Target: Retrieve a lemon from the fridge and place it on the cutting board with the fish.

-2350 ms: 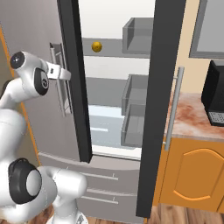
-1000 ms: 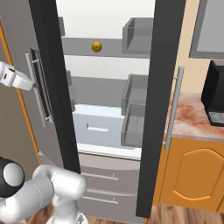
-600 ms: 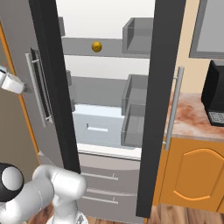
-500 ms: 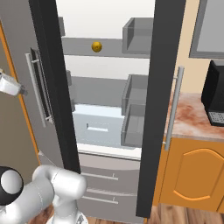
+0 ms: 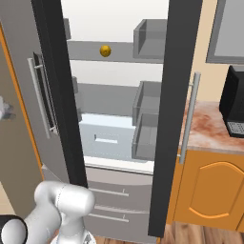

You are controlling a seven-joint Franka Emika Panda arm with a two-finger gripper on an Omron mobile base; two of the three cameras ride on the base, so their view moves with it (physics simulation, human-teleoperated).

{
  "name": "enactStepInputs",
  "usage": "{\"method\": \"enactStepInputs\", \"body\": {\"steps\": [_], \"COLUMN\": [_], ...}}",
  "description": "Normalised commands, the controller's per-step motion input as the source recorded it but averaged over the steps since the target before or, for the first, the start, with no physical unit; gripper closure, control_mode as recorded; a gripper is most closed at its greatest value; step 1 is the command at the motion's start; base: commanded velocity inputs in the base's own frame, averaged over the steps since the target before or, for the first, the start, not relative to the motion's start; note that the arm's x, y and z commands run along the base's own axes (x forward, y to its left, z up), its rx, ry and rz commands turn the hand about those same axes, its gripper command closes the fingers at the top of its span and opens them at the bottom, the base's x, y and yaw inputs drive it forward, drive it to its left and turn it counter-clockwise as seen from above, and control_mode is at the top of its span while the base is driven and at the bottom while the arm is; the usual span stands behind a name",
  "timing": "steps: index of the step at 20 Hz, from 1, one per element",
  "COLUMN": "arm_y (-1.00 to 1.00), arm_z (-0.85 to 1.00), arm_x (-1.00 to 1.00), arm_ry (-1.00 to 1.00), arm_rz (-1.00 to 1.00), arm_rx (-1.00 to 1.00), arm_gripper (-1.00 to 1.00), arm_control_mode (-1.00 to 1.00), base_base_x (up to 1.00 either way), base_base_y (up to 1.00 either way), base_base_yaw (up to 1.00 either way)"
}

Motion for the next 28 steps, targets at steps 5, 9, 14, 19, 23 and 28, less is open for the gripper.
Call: {"method": "enactStepInputs", "body": {"steps": [5,9,14,19,23,28], "arm_y": [-1.00,-1.00,-1.00,-0.49,0.00,0.05], "arm_z": [0.00,0.01,0.00,-0.11,-0.10,-0.18], "arm_x": [-0.98,-0.84,0.13,0.81,0.98,0.97], "arm_ry": [-0.03,-0.09,-0.03,0.05,0.05,0.03], "arm_rz": [0.08,0.04,0.13,0.08,0.07,0.08], "arm_rx": [0.20,0.34,0.44,0.49,0.22,0.11], "arm_gripper": [-1.00,-1.00,-1.00,-1.00,-1.00,-1.00], "arm_control_mode": [-1.00,-1.00,-1.00,-1.00,-1.00,-1.00], "base_base_x": [0.00,0.00,0.00,0.00,0.00,0.00], "base_base_y": [0.00,0.00,0.00,0.00,0.00,0.00], "base_base_yaw": [0.00,0.00,0.00,0.00,0.00,0.00]}}
